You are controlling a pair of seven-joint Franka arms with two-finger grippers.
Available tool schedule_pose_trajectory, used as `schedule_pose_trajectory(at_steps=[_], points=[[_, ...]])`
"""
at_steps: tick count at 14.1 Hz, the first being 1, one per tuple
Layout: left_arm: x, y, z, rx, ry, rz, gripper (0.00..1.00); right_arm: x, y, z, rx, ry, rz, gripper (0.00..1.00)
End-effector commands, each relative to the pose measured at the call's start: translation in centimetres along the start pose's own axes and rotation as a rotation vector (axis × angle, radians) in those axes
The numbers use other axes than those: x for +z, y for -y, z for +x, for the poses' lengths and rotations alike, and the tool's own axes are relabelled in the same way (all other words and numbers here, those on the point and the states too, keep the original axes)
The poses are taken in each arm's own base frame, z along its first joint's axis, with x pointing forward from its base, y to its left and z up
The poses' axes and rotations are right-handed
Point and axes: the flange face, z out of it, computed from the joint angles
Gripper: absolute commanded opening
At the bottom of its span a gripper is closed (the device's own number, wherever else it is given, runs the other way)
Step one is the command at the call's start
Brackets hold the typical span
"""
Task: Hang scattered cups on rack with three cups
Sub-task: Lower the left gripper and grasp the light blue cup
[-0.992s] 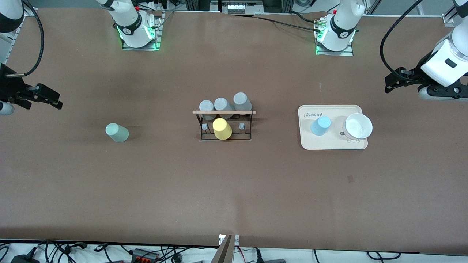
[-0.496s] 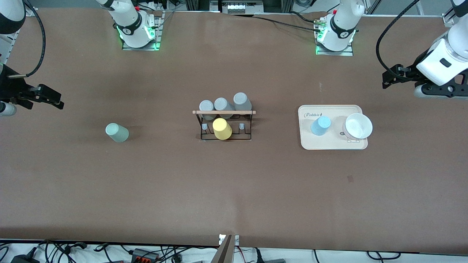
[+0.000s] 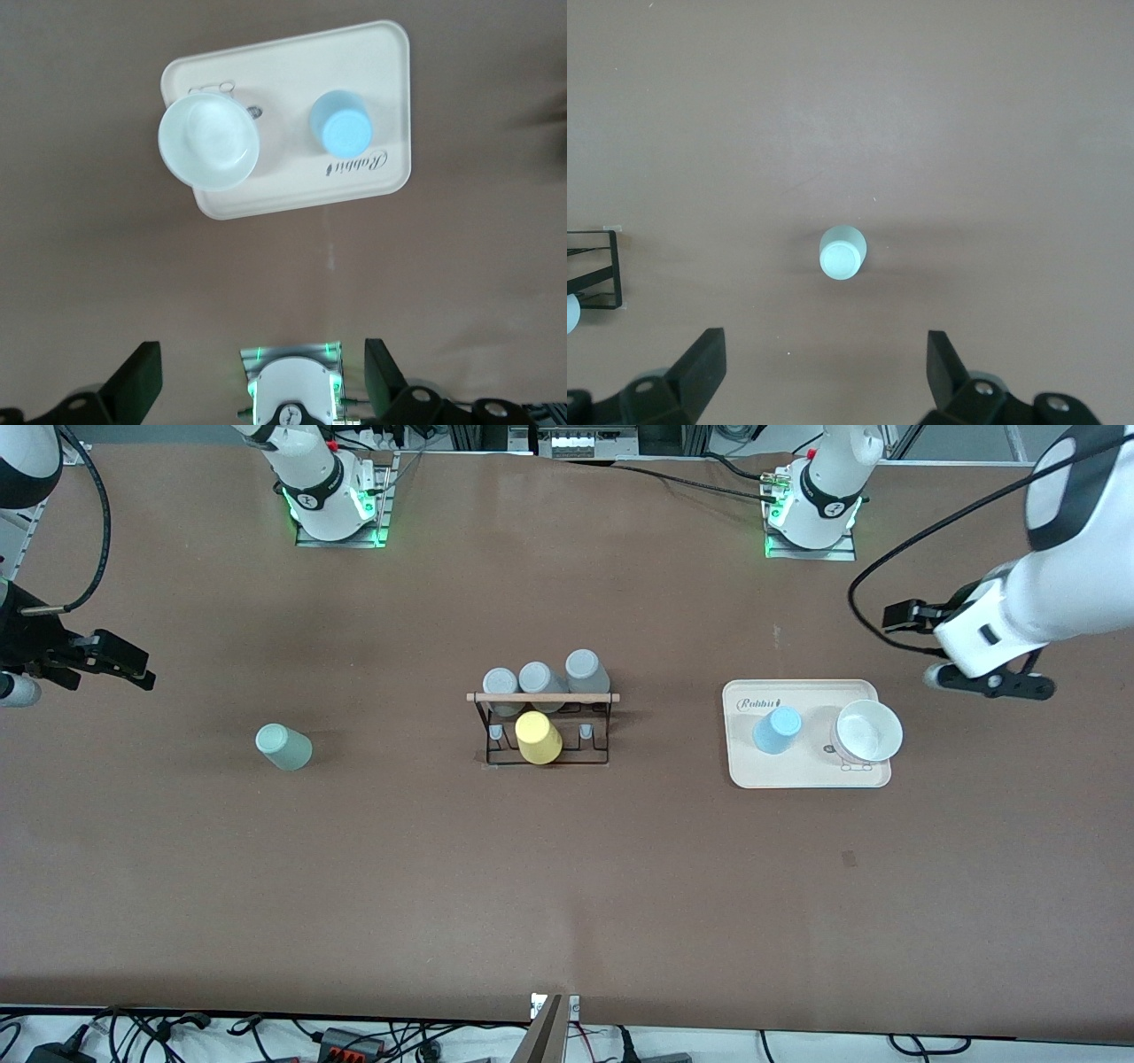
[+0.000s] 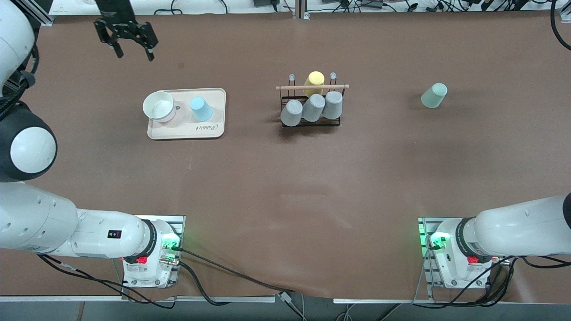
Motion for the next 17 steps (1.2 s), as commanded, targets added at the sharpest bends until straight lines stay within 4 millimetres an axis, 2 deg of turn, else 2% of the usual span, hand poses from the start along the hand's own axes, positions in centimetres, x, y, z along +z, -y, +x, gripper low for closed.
schedule_pose_trajectory(at_steps=[1,5,8,10,14,16,17], points=[[4.3,-3.1,1.4,0.026,-0.094,0.002,1.0,0.0,-0.2,-0.2,0.003,0.001,-0.007,1.0],[9.9,-4.3,3.3,0.017,-0.269,0.003,1.0,0.7,-0.2,-0.1,0.0,0.015,-0.009,1.0],[15.2,-4.4,3.9,0.015,-0.367,-0.004,1.0,0.7,-0.1,0.1,0.003,0.013,-0.007,1.0],[18.1,-4.4,5.2,0.014,-0.373,-0.014,1.0,0.6,-0.1,0.2,0.012,0.004,-0.008,1.0],[23.1,-5.5,6.1,0.034,-0.391,-0.026,1.0,0.5,-0.1,0.2,0.012,0.0,-0.006,1.0],[24.6,-6.0,6.1,0.025,-0.374,-0.033,1.0,0.4,-0.1,0.3,0.014,-0.005,-0.006,1.0],[24.7,-6.7,6.0,0.028,-0.372,-0.036,1.0,0.3,-0.1,0.3,0.014,-0.01,-0.007,1.0]])
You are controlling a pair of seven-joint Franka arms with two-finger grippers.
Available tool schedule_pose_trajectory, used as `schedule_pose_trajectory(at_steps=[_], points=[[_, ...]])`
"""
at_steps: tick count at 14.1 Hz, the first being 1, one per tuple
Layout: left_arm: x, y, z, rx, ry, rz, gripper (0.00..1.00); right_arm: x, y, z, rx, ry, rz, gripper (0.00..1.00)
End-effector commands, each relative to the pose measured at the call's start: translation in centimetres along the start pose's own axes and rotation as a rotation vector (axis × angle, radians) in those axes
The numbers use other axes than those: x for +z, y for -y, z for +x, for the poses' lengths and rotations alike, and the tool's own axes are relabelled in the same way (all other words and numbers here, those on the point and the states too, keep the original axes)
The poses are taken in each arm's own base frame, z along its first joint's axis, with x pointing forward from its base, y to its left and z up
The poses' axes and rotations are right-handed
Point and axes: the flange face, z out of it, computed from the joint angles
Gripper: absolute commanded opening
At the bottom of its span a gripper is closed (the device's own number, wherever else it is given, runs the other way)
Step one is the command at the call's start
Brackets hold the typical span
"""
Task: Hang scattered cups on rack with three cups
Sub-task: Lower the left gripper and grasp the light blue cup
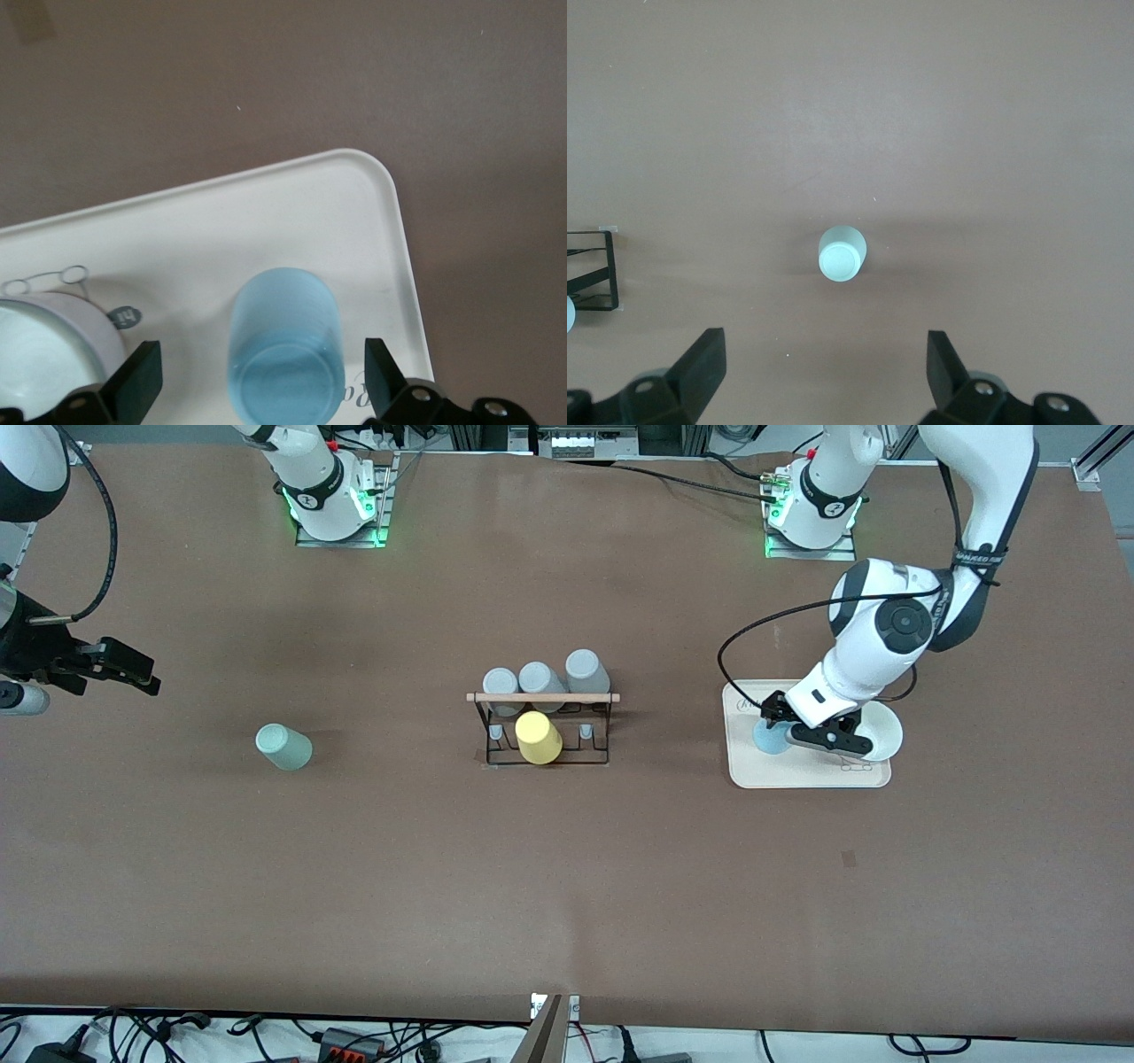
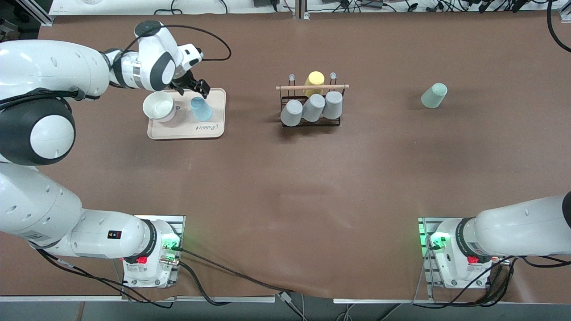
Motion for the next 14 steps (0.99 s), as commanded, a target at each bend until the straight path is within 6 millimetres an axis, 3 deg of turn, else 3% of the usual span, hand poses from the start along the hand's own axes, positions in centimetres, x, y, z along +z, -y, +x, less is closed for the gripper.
schedule_pose_trajectory(at_steps=[1,3,4,6,8,10,12,14], points=[[0.5,-1.2,-0.5,-0.013,-0.001,-0.012,1.0,-0.5,-0.1,0.0,0.013,-0.018,-0.006,1.0],[2.5,-1.0,-1.4,-0.016,0.004,-0.017,1.0,-0.5,-0.1,0.0,0.013,-0.017,-0.005,1.0],[3.0,-1.1,-1.7,-0.015,0.001,-0.019,0.9,-0.5,-0.1,0.0,0.013,-0.017,-0.006,1.0],[2.8,-0.7,-1.6,-0.021,-0.003,-0.018,0.48,-0.5,-0.1,-0.1,0.013,-0.014,-0.005,1.0],[2.3,-0.6,-1.4,-0.024,-0.009,-0.017,0.31,-0.4,0.0,0.0,0.011,-0.014,-0.009,1.0],[0.3,-0.9,-0.6,-0.018,-0.049,-0.014,0.3,-0.2,0.1,0.1,0.01,-0.012,-0.008,1.0],[-3.0,-1.5,1.8,-0.01,-0.071,-0.014,0.31,-0.1,0.2,0.1,0.009,-0.011,-0.006,1.0],[-6.5,-4.2,5.2,0.003,-0.008,-0.021,0.31,-0.1,0.4,0.1,0.007,-0.011,-0.004,1.0]])
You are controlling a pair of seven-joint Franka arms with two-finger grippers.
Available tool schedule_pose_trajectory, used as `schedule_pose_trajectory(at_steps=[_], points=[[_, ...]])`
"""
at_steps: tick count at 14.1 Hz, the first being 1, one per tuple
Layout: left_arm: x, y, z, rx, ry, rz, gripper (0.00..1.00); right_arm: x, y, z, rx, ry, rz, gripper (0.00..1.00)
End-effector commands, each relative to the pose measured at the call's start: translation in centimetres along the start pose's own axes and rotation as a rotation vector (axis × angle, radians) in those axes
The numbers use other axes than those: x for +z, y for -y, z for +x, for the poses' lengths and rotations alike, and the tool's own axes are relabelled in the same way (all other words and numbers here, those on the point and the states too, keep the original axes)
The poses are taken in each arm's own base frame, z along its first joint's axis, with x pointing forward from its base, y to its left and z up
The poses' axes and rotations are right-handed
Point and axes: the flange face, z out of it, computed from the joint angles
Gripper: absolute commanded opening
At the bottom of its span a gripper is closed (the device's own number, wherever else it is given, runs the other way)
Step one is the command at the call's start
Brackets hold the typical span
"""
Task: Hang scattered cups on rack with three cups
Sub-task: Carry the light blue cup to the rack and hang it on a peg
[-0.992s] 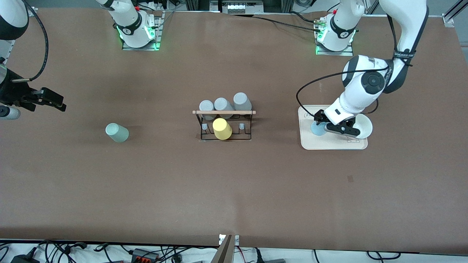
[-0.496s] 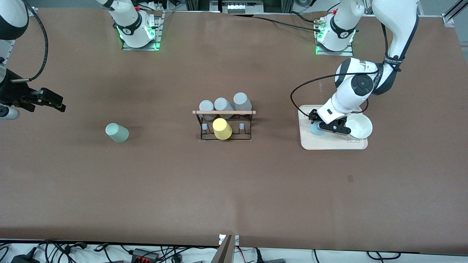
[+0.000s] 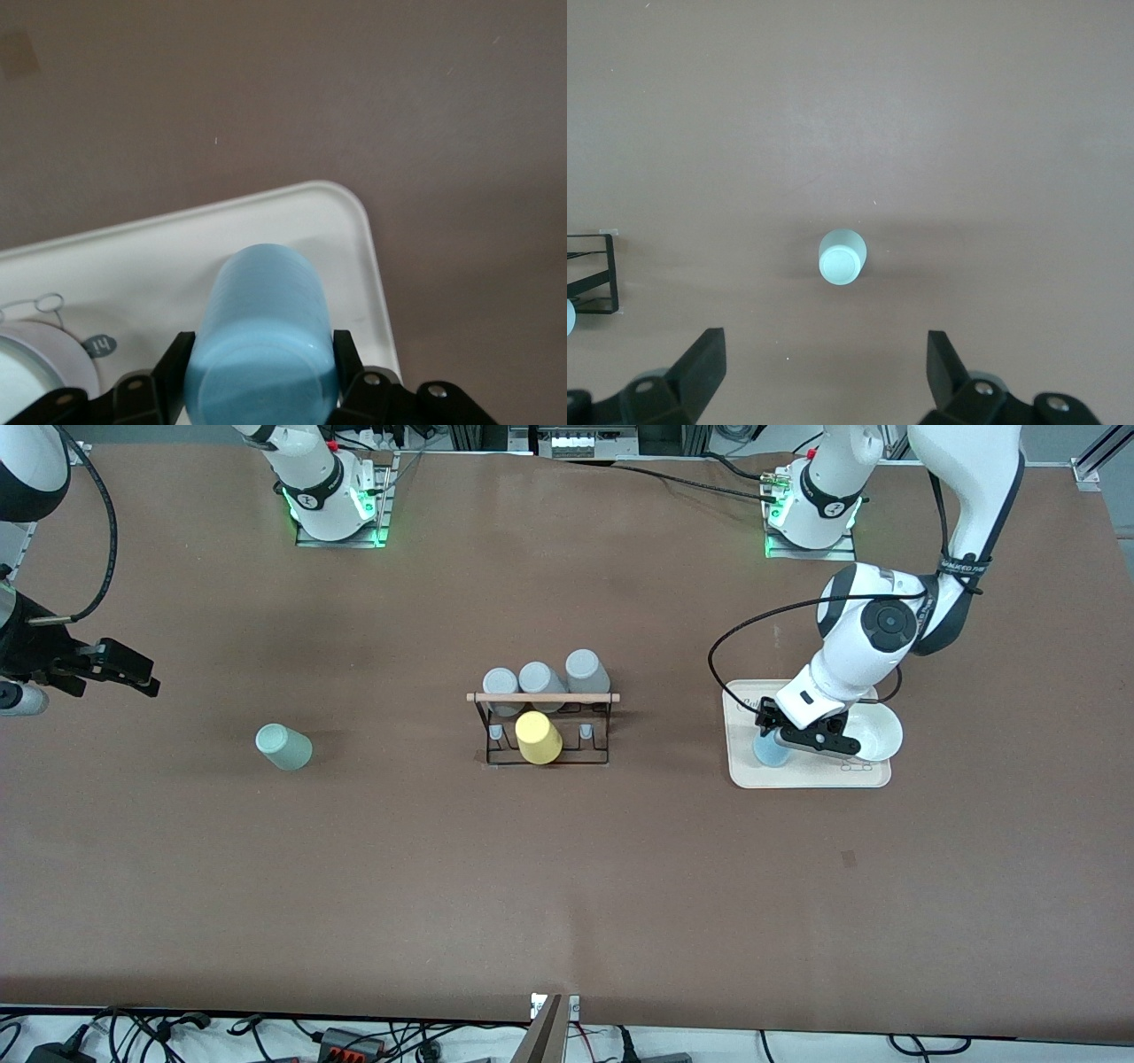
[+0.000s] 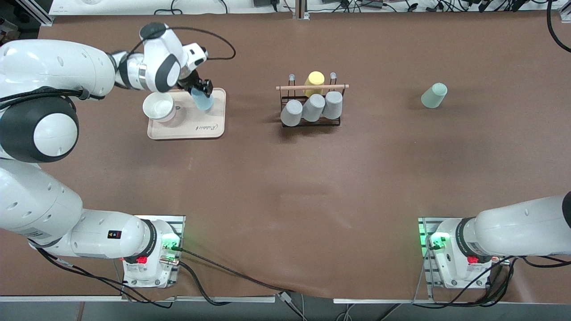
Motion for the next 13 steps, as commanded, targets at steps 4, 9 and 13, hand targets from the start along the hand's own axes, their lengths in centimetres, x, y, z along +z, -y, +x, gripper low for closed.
schedule_pose_trajectory(at_steps=[4,9,13], points=[[-9.8,-10.0,8.1,-0.149,0.076,-0.011,0.32,0.7,0.3,0.3,0.007,0.007,-0.003,1.0],[-12.5,-21.8,12.1,-0.298,0.028,-0.074,0.34,1.4,0.5,0.6,-0.002,0.018,-0.01,1.0],[-11.2,-28.9,11.3,-0.372,0.034,-0.098,0.33,1.1,0.3,0.6,-0.011,0.008,-0.01,1.0]])
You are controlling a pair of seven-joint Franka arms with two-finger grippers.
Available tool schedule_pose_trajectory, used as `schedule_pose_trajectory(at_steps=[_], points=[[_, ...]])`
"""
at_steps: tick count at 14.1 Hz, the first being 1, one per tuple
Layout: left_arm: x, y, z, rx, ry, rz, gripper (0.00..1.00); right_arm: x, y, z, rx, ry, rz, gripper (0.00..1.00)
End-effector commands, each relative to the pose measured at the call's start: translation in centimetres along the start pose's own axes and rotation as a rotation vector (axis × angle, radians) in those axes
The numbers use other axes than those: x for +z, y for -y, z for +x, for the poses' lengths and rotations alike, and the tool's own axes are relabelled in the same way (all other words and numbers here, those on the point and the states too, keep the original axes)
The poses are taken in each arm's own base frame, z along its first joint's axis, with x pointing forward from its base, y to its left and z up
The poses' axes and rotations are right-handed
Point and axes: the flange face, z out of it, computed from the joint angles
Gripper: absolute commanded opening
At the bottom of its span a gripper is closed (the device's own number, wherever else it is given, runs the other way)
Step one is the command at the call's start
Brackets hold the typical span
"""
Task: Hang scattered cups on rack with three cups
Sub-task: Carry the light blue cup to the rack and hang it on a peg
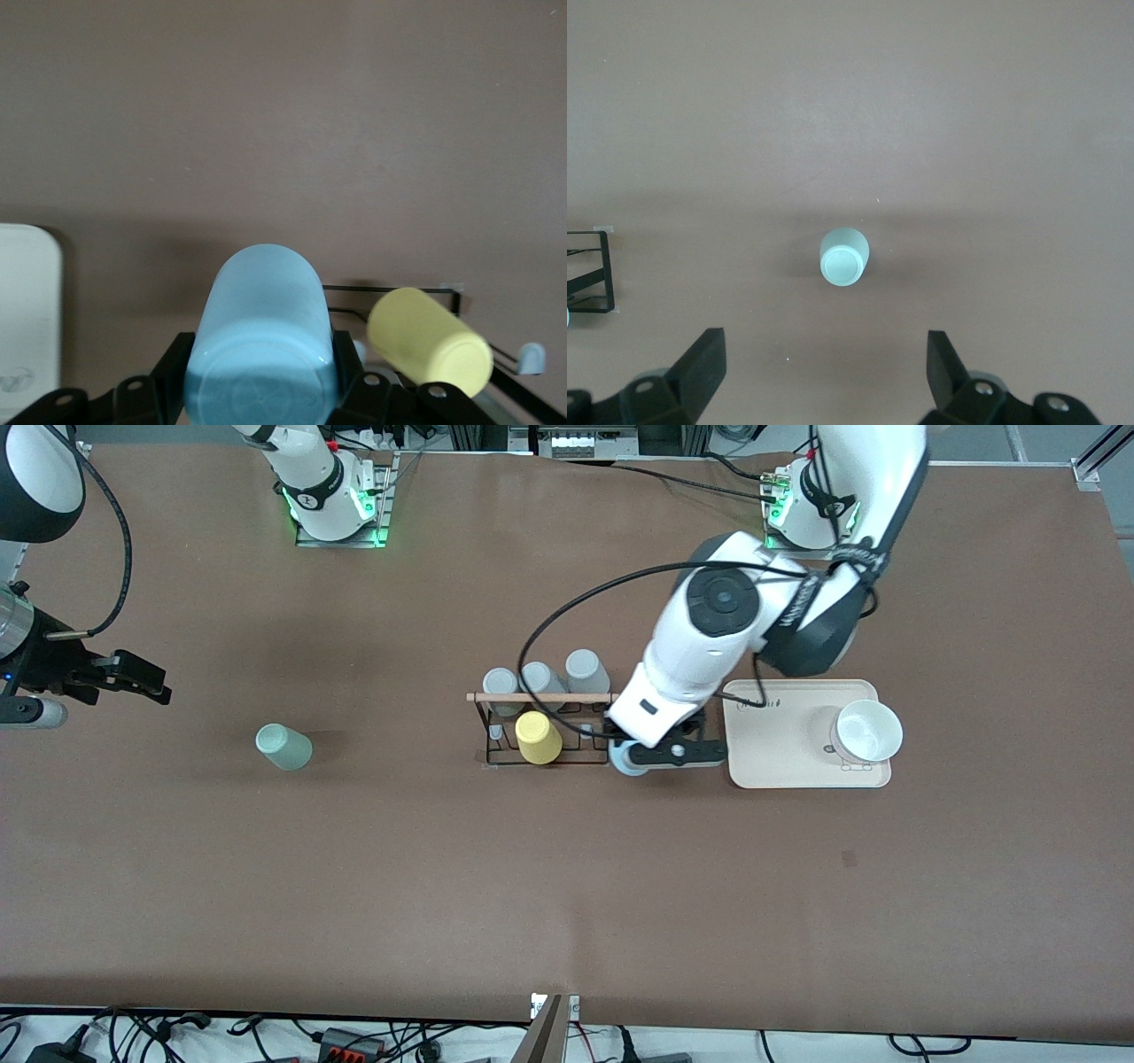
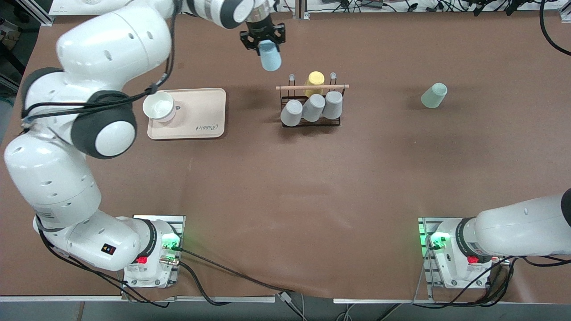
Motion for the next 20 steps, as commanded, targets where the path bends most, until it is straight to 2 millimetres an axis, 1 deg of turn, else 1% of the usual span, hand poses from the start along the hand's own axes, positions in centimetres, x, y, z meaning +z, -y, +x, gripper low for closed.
schedule_pose_trajectory(at_steps=[1,3,4,6,7,9,11,13,14,15,16,17,18,20], points=[[1.1,-4.0,-2.0,-0.058,0.021,0.002,0.32,-0.5,0.0,0.0,-0.007,-0.014,-0.012,1.0],[1.6,-4.4,-2.4,-0.075,0.025,0.006,0.32,-0.2,0.5,0.1,-0.014,-0.008,-0.012,1.0],[1.7,-4.6,-2.7,-0.071,0.025,0.007,0.32,0.3,0.9,0.1,-0.02,0.009,-0.011,1.0],[2.0,-5.3,-3.5,-0.059,0.028,0.01,0.32,0.2,1.4,0.0,-0.012,0.012,-0.004,1.0],[2.5,-5.3,-3.6,-0.054,0.029,0.02,0.32,0.4,1.1,0.2,-0.004,0.01,-0.001,1.0],[3.2,-5.1,-3.8,-0.037,0.014,0.051,0.32,0.2,0.8,0.3,-0.015,-0.003,-0.015,1.0],[4.0,-5.3,-4.2,-0.029,0.022,0.06,0.32,0.3,0.8,0.3,-0.026,0.001,-0.049,1.0],[4.6,-5.6,-4.8,-0.021,0.03,0.07,0.32,1.3,0.8,0.6,-0.018,0.017,-0.056,1.0],[5.4,-5.7,-5.2,-0.016,0.038,0.08,0.42,1.9,0.8,0.8,-0.022,0.028,-0.054,1.0],[5.5,-5.7,-5.2,-0.013,0.04,0.081,0.61,2.2,0.6,0.9,-0.032,0.035,-0.058,1.0],[5.5,-5.6,-5.1,-0.01,0.035,0.083,0.92,2.5,0.9,0.9,-0.036,0.041,-0.055,1.0],[5.4,-5.5,-5.0,0.009,0.008,0.103,1.0,2.5,1.4,0.9,-0.031,0.042,-0.061,1.0],[5.1,-5.4,-4.8,0.03,-0.023,0.124,1.0,2.6,1.7,1.0,-0.031,0.043,-0.062,1.0],[4.9,-5.4,-4.8,0.035,-0.028,0.128,1.0,3.8,1.4,1.2,-0.026,0.058,-0.062,1.0]])
